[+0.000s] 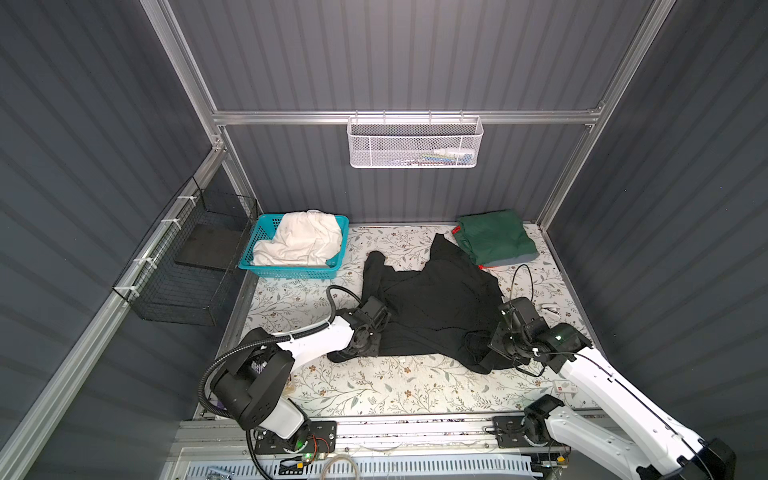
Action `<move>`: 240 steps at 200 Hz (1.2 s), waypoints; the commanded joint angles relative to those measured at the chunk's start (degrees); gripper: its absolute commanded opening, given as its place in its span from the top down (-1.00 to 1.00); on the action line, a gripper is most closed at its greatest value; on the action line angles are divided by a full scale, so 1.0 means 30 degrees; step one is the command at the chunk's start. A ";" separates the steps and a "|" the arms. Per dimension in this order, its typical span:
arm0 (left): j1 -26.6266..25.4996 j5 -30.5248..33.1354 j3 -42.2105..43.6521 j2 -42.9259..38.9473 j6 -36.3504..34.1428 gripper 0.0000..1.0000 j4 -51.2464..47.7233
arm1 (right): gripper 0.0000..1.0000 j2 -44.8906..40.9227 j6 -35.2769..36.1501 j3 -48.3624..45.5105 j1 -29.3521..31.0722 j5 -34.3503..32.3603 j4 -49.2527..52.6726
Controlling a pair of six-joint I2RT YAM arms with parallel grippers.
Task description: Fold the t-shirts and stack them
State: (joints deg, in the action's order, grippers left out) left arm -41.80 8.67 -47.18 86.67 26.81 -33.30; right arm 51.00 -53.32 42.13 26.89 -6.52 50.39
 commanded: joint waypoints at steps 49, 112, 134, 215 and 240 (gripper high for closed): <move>0.5419 0.2777 -0.0328 -0.5325 0.0234 1.00 -0.3605 | 1.00 0.0971 0.1304 0.1924 -0.0311 -0.1611 0.0653; 0.9158 0.1249 -0.0368 -0.7449 0.0395 1.00 -0.3538 | 1.00 0.1432 0.2820 0.3375 -0.1637 -0.2196 0.0841; 0.9159 0.0607 -0.2215 -0.7102 -0.0285 1.00 -0.4229 | 1.00 0.2005 0.3765 0.4080 -0.2195 -0.1446 0.0061; 0.9291 -0.0359 -0.9989 -0.0557 -0.1289 1.00 -0.1869 | 1.00 0.7713 0.7600 1.0353 -0.4190 -0.0758 -0.4459; 0.9869 -0.0057 -1.4441 0.2761 -0.1295 1.00 -0.0350 | 1.00 1.1544 0.9257 1.5835 -0.5800 0.0520 -0.4489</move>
State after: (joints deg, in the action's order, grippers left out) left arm -13.98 8.05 -79.77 88.47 24.29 -40.38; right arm 77.91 -32.36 76.90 13.32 -7.64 41.43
